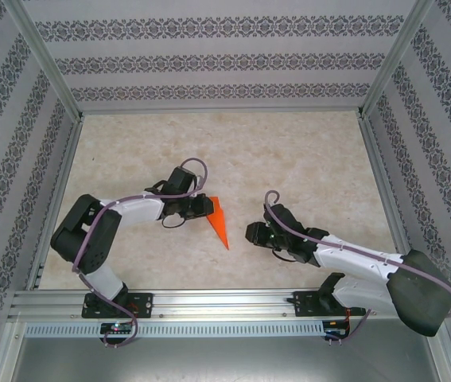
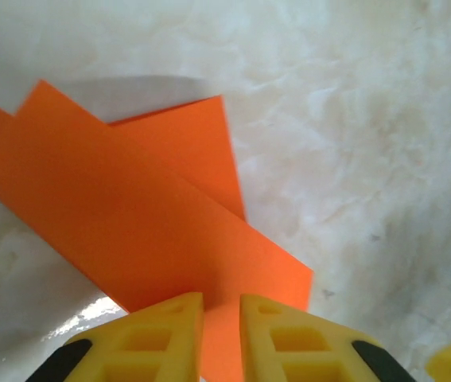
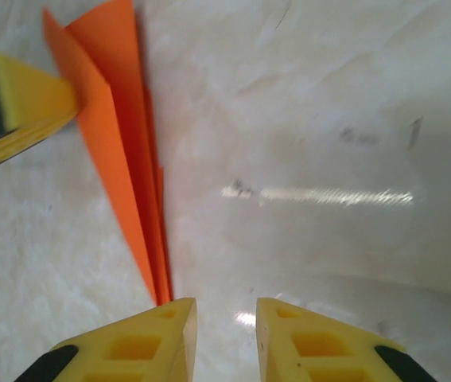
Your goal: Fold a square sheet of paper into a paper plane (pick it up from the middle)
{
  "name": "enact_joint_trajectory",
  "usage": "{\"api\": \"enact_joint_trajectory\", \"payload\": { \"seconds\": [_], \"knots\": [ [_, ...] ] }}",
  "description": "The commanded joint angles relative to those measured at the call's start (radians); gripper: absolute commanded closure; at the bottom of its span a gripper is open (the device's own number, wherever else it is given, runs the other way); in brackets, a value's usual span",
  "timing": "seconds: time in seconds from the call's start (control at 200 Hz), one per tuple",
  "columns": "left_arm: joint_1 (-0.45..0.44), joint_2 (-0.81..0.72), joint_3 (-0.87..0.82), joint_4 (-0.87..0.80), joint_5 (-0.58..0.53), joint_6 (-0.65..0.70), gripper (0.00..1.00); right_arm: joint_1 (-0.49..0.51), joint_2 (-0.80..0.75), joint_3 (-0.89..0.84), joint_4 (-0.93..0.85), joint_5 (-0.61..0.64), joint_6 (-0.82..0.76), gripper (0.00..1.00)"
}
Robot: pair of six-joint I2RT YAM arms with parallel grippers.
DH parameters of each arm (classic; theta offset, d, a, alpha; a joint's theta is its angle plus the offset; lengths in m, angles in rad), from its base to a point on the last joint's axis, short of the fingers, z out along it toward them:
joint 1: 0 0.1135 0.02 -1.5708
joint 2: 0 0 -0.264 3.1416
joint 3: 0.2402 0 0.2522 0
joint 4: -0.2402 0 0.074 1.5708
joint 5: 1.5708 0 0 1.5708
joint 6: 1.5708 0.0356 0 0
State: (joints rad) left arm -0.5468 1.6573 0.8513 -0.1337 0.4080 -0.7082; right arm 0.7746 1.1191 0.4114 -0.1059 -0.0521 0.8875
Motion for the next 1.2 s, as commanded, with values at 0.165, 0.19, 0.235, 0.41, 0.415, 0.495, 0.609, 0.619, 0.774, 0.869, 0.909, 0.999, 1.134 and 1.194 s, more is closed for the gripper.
{"api": "enact_joint_trajectory", "payload": {
  "seconds": [0.165,0.19,0.235,0.41,0.415,0.495,0.609,0.619,0.774,0.869,0.909,0.999,1.134,1.194],
  "knots": [
    [-0.025,-0.146,0.039,-0.149,-0.129,0.050,0.69,-0.038,0.007,0.011,0.067,0.140,0.014,0.71],
    [-0.030,-0.156,0.040,-0.167,-0.152,0.050,0.66,-0.039,0.010,0.009,0.073,0.144,0.025,0.70],
    [-0.037,-0.174,0.042,-0.206,-0.195,0.047,0.61,-0.042,0.014,0.008,0.076,0.154,0.042,0.70],
    [-0.078,-0.226,0.039,-0.307,-0.334,0.013,0.46,-0.049,0.014,0.002,0.102,0.125,0.032,0.66],
    [-0.079,-0.226,0.039,-0.310,-0.337,0.010,0.46,-0.049,0.013,0.002,0.102,0.124,0.031,0.65],
    [-0.107,-0.231,0.042,-0.331,-0.379,-0.012,0.39,-0.049,0.007,-0.006,0.123,0.105,0.019,0.62],
    [-0.142,-0.191,0.076,-0.370,-0.431,-0.038,0.31,-0.051,0.011,-0.022,0.162,0.085,0.018,0.58],
    [-0.145,-0.186,0.082,-0.376,-0.436,-0.041,0.31,-0.051,0.014,-0.024,0.164,0.082,0.019,0.58],
    [-0.181,-0.101,0.158,-0.414,-0.466,-0.057,0.14,-0.052,0.036,-0.011,0.162,0.052,0.005,0.57],
    [-0.199,-0.058,0.194,-0.402,-0.466,-0.066,0.10,-0.053,0.048,-0.012,0.175,0.045,0.007,0.57],
    [-0.207,-0.035,0.213,-0.406,-0.471,-0.070,0.09,-0.052,0.051,-0.016,0.181,0.044,0.011,0.57],
    [-0.215,0.040,0.282,-0.461,-0.489,-0.088,0.08,-0.052,0.051,-0.026,0.191,0.047,0.022,0.56],
    [-0.239,0.143,0.385,-0.545,-0.521,-0.101,0.08,-0.052,0.040,-0.045,0.197,0.058,0.035,0.56],
    [-0.250,0.180,0.423,-0.584,-0.548,-0.106,0.08,-0.053,0.034,-0.048,0.191,0.062,0.036,0.56]
  ]
}}
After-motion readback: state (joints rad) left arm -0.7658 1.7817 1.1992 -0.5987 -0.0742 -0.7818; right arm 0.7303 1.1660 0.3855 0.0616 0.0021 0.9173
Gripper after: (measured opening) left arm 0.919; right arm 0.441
